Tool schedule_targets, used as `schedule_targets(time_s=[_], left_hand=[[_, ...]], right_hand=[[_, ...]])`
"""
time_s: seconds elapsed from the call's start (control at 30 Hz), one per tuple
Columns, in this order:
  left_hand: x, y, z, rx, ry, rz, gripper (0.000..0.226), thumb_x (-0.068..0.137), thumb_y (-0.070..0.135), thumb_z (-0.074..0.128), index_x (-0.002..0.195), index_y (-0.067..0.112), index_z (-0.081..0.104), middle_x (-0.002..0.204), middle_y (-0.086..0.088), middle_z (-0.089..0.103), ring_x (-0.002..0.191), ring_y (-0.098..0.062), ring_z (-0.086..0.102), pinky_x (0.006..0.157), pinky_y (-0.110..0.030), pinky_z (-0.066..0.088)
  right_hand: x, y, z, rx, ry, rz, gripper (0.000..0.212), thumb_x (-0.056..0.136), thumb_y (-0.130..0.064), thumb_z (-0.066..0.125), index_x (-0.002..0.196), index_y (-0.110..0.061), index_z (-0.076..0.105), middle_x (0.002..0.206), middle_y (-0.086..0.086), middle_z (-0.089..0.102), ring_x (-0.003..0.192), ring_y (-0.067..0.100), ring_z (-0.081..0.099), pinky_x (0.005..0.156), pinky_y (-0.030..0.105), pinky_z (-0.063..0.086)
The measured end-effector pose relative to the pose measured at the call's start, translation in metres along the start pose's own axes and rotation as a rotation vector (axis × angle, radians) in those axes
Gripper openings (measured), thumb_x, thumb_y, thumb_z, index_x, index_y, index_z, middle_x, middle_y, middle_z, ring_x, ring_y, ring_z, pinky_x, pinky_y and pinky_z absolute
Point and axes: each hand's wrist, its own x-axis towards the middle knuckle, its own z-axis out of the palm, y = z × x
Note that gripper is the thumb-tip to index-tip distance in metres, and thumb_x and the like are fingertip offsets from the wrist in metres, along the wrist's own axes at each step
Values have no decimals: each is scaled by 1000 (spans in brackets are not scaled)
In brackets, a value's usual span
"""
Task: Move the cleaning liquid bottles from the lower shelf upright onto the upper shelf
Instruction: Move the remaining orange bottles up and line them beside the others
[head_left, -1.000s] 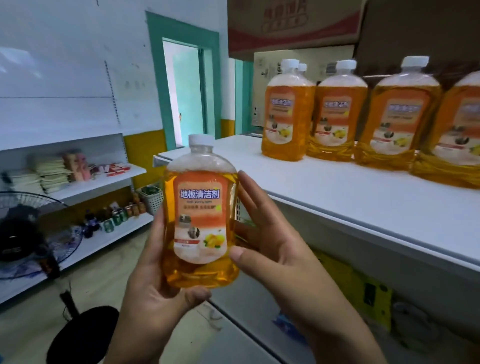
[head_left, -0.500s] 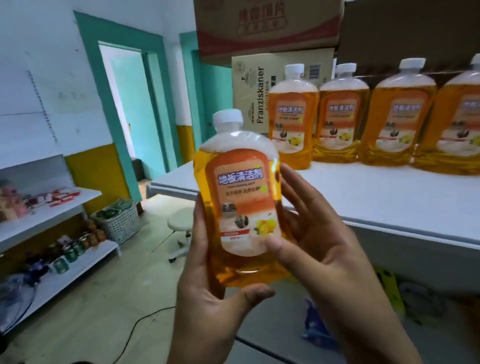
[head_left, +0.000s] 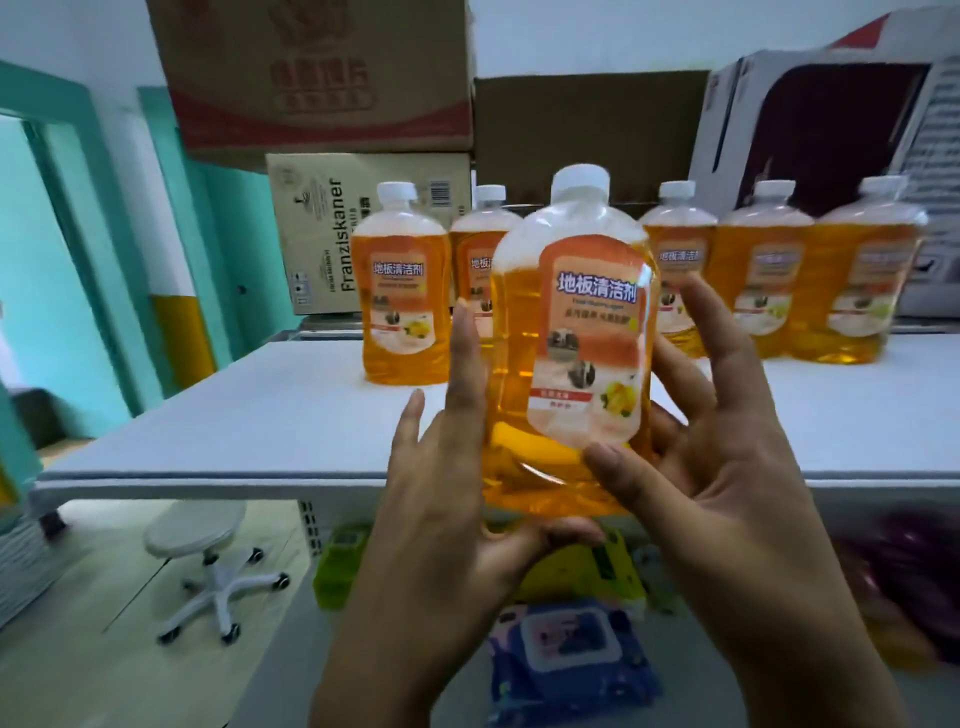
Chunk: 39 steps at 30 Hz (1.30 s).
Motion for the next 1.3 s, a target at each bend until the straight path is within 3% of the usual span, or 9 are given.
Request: schedule_targets(time_s=[0.17,0.23,0.4,0.53,0.6,0.73,0.9,1.03,1.3], left_hand=[[7,0,-5,76,-112,-135,121,53,86,49,146,55,-22,137,14,57,121,-12,57,99,-42,51],[16,-5,-15,173,-193,-148,122,51,90,44,147,53,-21,139,12,58,120,-10,57,98,-39,52],[39,-30,-42,234,-223,-285,92,67,94,17,146,51,33,147,14,50,134,-16,47,106,-47,44],[35,-42,-36,543,-233,-304,104,58,89,-3,123,42,63,124,14,67,110,-13,59,81,-34,45],[33,-45,-35,618,-218,-277,103,58,88,-5,121,42,64,123,15,66,110,-13,59,76,-32,42],[32,-52,-34,692,-206,-238,92,67,85,-2,120,44,62,125,16,65,113,-13,58,73,-32,39],[31,-55,-33,707,-185,-213,90,67,84,-3,128,51,56,130,22,61,114,-13,57,69,-30,32],[32,-54,-33,700,-181,-201,88,68,83,0,127,52,57,130,24,61,114,-12,57,69,-29,32],[33,-49,-34,685,-202,-236,92,66,83,-2,130,52,55,139,24,54,122,-14,54,84,-33,47]], right_hand=[[13,-2,-3,-287,-115,-65,78,80,-24,70,142,-57,35,147,-22,43,130,5,53,91,29,57],[19,1,-2,-394,-120,-66,71,79,-28,68,137,-59,40,152,-15,36,134,7,48,97,35,56],[32,5,0,-527,-171,-56,61,78,-32,64,121,-70,44,152,-21,24,138,8,40,103,36,52],[45,4,-2,-705,-248,-36,44,76,-38,62,104,-67,47,146,-21,26,134,9,45,101,38,54],[53,4,-3,-793,-278,-35,39,79,-36,65,100,-63,47,144,-14,29,136,19,43,100,44,53],[69,6,-4,-879,-292,-30,37,85,-27,74,94,-52,49,133,-11,33,131,19,46,101,40,53],[83,23,4,-1043,-207,-63,34,88,-22,73,92,-45,47,132,-10,27,122,10,38,91,3,30],[98,27,7,-1098,-239,-22,35,89,-19,73,99,-43,49,135,-3,28,129,25,46,99,21,39],[128,50,-2,-1085,-285,21,35,89,-14,73,102,-40,52,145,2,27,140,32,36,100,24,33]])
